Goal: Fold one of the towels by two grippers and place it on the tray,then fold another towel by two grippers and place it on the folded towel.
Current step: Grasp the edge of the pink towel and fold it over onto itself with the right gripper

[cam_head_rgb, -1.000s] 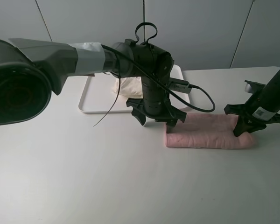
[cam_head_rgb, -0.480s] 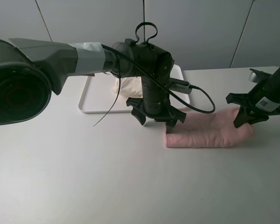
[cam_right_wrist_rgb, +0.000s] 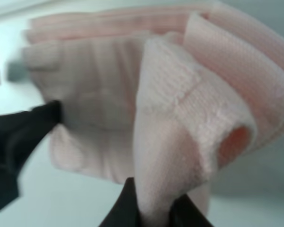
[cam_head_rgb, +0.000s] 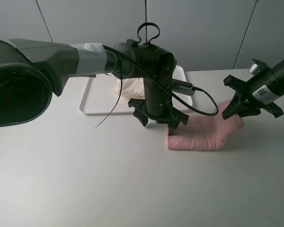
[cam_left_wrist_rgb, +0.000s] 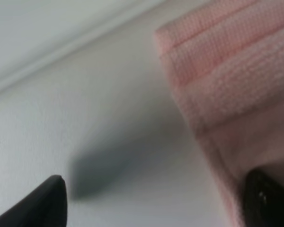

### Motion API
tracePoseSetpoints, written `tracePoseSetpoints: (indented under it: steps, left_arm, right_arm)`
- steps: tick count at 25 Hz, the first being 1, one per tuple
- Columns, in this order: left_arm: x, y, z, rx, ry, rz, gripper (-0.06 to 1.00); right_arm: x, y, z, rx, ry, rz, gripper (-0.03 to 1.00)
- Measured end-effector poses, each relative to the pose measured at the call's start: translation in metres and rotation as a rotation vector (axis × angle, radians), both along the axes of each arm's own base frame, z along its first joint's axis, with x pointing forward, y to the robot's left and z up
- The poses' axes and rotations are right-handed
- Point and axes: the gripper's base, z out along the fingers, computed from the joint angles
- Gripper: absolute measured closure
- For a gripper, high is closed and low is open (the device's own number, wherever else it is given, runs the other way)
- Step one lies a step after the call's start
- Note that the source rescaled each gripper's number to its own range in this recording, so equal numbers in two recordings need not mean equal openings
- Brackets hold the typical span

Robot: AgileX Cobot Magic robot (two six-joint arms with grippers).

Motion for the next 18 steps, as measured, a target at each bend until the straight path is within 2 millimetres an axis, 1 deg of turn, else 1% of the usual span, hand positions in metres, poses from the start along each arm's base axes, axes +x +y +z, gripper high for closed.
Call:
tracePoseSetpoints:
  steps: [4, 9, 12, 18]
  left_arm:
    - [0.0, 0.0, 0.0, 0.001, 0.0, -0.006, -0.02]
    - [0.0, 0.0, 0.0, 0.001, 0.0, -0.008, -0.02]
    - [0.0, 0.0, 0.0, -0.001, 0.002, -0.006, -0.02]
    - [0.0, 0.0, 0.0, -0.004, 0.007, 0.002, -0.02]
  right_arm:
    - [0.002, 0.014, 0.001, 0.032, -0.026, 0.025, 0.91]
    - [0.004, 0.042, -0.009, 0.048, -0.025, 0.073, 0.91]
    - [0.007, 0.048, -0.014, 0.084, -0.036, 0.071, 0.91]
    - [0.01, 0.052, -0.02, 0.132, -0.072, 0.084, 0.91]
